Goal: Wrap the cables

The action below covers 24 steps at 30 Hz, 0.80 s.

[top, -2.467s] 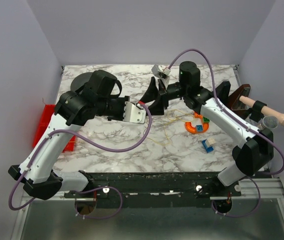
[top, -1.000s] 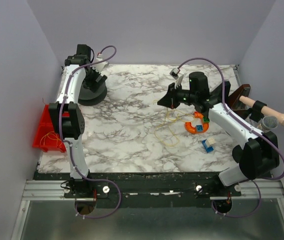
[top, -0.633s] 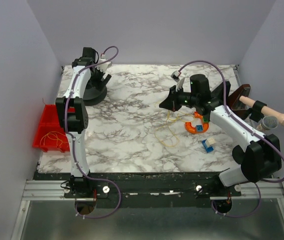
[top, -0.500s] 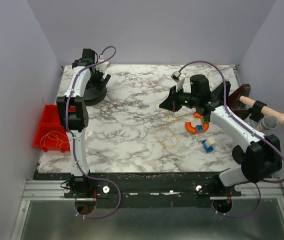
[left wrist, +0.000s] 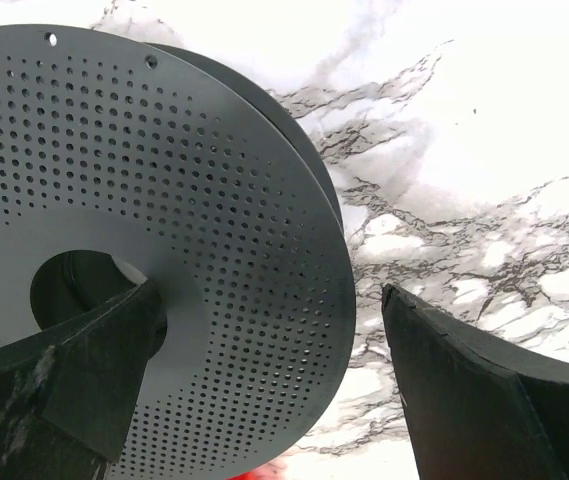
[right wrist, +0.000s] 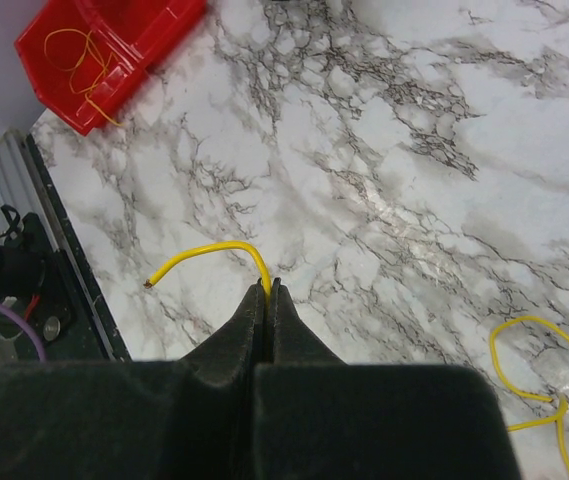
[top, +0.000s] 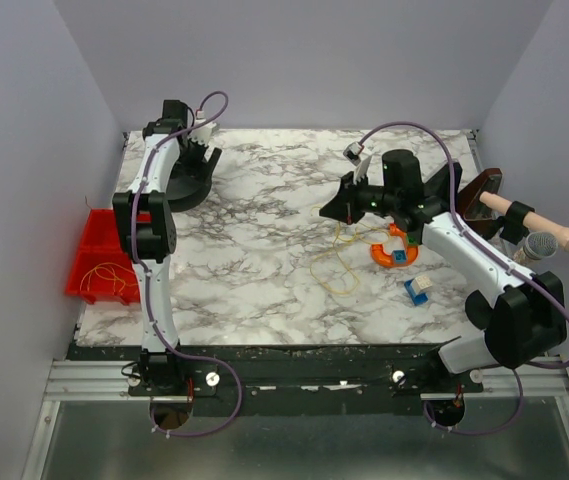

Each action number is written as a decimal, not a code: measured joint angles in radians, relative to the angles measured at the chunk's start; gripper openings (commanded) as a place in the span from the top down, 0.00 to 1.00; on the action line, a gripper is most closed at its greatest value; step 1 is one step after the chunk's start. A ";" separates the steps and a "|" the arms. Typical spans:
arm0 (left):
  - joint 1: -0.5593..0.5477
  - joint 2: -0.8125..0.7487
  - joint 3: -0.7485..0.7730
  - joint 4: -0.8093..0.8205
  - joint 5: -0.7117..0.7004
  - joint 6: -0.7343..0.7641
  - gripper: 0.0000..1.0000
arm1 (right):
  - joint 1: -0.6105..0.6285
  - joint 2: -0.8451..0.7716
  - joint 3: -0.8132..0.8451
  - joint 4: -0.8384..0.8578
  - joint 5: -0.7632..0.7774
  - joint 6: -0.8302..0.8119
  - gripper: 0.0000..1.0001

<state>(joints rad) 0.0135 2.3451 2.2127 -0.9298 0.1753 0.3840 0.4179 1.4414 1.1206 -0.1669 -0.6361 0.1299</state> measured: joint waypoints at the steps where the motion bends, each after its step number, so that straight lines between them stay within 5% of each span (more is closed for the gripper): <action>1: 0.000 0.002 -0.002 -0.008 0.012 -0.003 0.01 | 0.000 -0.002 0.000 0.000 0.000 0.000 0.99; 15: 0.006 -0.066 -0.178 -0.035 0.098 -0.007 0.03 | 0.000 -0.011 0.000 0.000 0.000 0.000 0.99; 24: -0.080 -0.246 -0.491 0.033 0.089 0.021 0.40 | 0.000 -0.082 -0.022 -0.003 0.000 -0.001 0.99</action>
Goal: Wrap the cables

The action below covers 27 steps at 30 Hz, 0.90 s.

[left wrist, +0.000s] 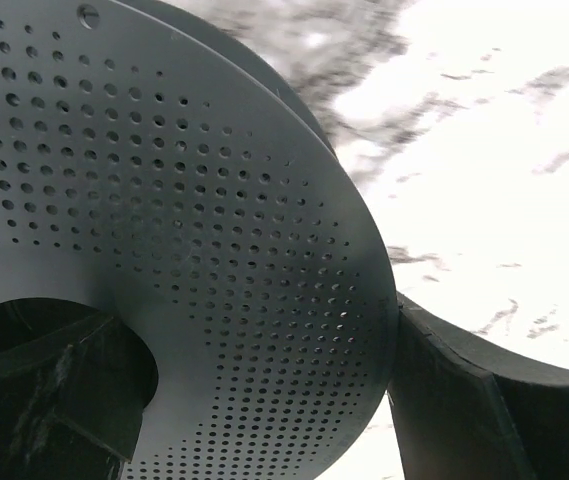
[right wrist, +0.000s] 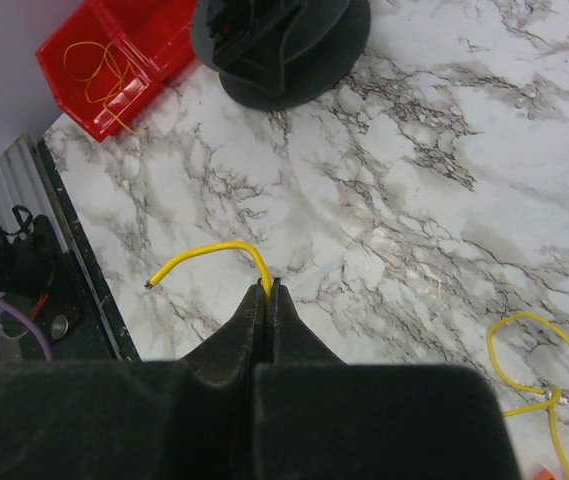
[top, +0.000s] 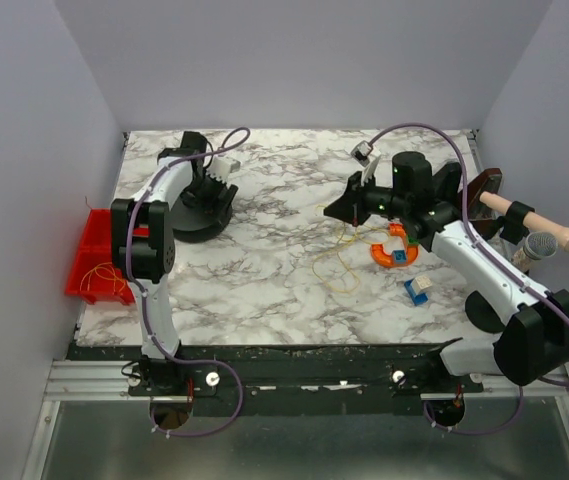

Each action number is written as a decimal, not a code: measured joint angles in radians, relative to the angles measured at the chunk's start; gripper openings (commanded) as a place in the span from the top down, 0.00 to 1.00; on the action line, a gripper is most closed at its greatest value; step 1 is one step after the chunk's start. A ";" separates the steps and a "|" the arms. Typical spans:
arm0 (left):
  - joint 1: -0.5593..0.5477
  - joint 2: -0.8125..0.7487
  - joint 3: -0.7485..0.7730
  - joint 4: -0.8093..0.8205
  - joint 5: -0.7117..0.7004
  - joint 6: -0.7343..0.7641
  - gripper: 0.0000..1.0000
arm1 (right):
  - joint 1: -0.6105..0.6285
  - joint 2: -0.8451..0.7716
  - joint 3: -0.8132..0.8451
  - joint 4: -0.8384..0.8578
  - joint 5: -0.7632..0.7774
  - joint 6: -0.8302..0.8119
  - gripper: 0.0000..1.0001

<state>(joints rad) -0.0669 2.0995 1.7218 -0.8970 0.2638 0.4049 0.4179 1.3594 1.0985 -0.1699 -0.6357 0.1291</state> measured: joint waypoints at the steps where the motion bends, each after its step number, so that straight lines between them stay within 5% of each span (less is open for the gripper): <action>1: -0.014 -0.023 -0.029 0.002 0.003 0.000 0.44 | 0.000 -0.011 -0.005 -0.002 0.000 -0.001 0.99; 8: -0.080 -0.169 -0.161 -0.003 0.084 -0.029 0.80 | 0.000 -0.042 -0.027 -0.016 0.029 -0.027 0.99; 20: -0.118 -0.338 -0.209 -0.079 0.532 -0.126 0.82 | 0.000 -0.082 -0.034 -0.043 0.047 -0.057 0.99; 23: -0.129 -0.401 -0.314 0.024 0.666 -0.257 0.82 | 0.000 -0.085 -0.034 -0.043 0.047 -0.057 0.99; 27: -0.127 -0.556 -0.569 0.466 0.775 -0.660 0.83 | 0.000 -0.087 -0.034 -0.046 0.047 -0.056 0.99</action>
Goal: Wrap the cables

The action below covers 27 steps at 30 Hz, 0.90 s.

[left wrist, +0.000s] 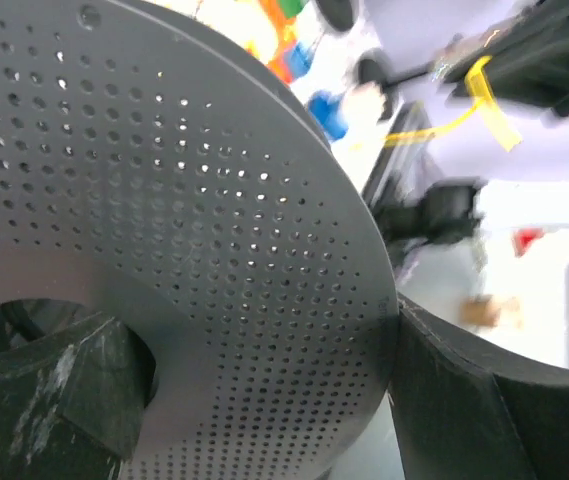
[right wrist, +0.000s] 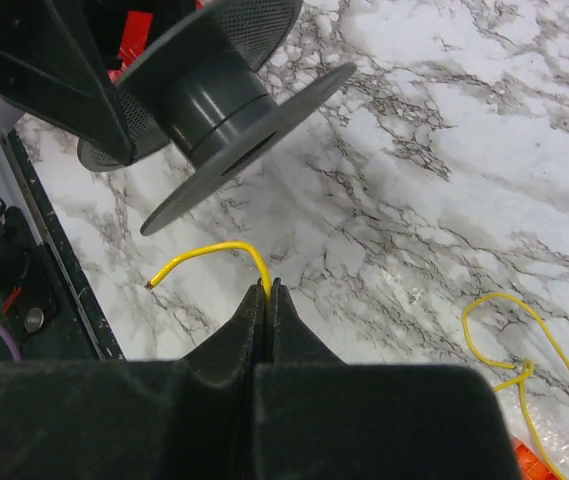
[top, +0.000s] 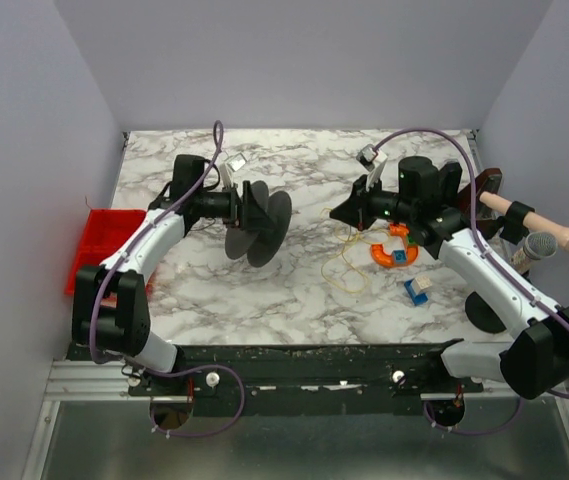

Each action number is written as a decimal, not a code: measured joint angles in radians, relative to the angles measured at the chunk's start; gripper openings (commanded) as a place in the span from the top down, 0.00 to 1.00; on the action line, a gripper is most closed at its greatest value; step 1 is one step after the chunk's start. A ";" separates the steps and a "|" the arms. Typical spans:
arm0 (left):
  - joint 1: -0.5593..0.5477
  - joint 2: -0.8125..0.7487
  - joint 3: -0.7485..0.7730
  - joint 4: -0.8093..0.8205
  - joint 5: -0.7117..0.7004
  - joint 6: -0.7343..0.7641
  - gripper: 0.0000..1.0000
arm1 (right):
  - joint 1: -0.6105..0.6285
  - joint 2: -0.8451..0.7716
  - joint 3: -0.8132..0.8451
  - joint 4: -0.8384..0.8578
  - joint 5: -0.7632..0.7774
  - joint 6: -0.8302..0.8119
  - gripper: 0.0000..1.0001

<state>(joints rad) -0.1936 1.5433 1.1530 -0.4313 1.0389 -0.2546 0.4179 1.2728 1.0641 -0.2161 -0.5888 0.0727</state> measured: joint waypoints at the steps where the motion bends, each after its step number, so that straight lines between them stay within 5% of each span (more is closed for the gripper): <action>1: 0.002 -0.032 -0.067 0.159 0.019 -0.130 0.83 | 0.000 0.000 0.000 -0.002 0.000 0.001 0.99; 5: 0.009 -0.032 -0.271 0.775 0.041 -0.577 0.84 | 0.000 -0.004 0.000 -0.013 0.001 0.003 0.99; 12: 0.036 0.142 -0.409 1.402 0.041 -1.060 0.83 | 0.000 -0.007 0.018 -0.033 0.010 0.013 0.99; 18: 0.066 0.216 -0.436 1.625 0.038 -1.273 0.83 | 0.000 -0.018 0.025 -0.042 0.024 0.031 0.99; 27: 0.066 0.295 -0.483 1.726 0.037 -1.323 0.78 | 0.000 -0.018 0.027 -0.056 0.032 0.043 0.99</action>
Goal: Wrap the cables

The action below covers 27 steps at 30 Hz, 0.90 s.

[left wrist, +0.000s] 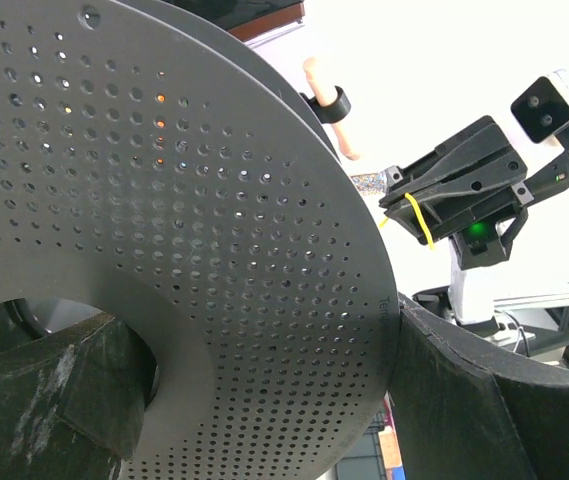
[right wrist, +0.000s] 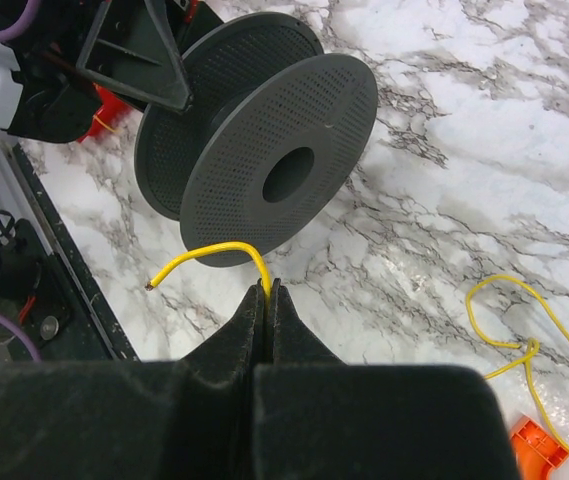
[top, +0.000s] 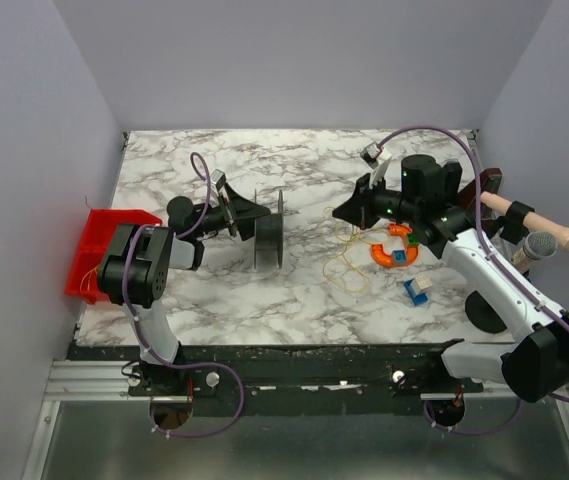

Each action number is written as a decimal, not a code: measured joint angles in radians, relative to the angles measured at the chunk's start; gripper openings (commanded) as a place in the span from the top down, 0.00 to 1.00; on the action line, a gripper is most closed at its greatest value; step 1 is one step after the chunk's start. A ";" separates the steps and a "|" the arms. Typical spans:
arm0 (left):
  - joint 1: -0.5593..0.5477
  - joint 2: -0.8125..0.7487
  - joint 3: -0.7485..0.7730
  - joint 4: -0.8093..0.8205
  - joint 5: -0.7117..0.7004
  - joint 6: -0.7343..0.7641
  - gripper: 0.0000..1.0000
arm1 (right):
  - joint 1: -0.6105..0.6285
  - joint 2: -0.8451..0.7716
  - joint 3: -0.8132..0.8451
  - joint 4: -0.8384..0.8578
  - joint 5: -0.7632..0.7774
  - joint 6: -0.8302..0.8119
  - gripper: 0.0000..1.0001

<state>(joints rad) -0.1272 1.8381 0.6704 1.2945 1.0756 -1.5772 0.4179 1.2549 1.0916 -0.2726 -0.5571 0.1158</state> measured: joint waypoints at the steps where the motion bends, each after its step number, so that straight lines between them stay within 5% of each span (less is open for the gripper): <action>1: 0.000 0.003 0.000 0.004 0.000 -0.001 0.75 | 0.000 0.000 0.001 -0.002 0.000 0.000 0.99; 6: 0.004 0.008 0.000 0.016 0.000 0.002 0.55 | 0.000 0.000 0.002 -0.010 0.002 0.000 0.99; 20: 0.043 -0.021 -0.023 0.006 -0.002 0.122 0.35 | 0.000 -0.003 0.002 -0.014 0.002 0.000 0.99; 27: 0.053 -0.006 -0.024 0.035 -0.002 0.105 0.09 | 0.000 -0.006 0.002 -0.015 0.002 0.000 0.99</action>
<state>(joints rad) -0.0746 1.8317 0.6468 1.3296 1.0733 -1.4719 0.4179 1.2488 1.0935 -0.2874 -0.5556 0.1154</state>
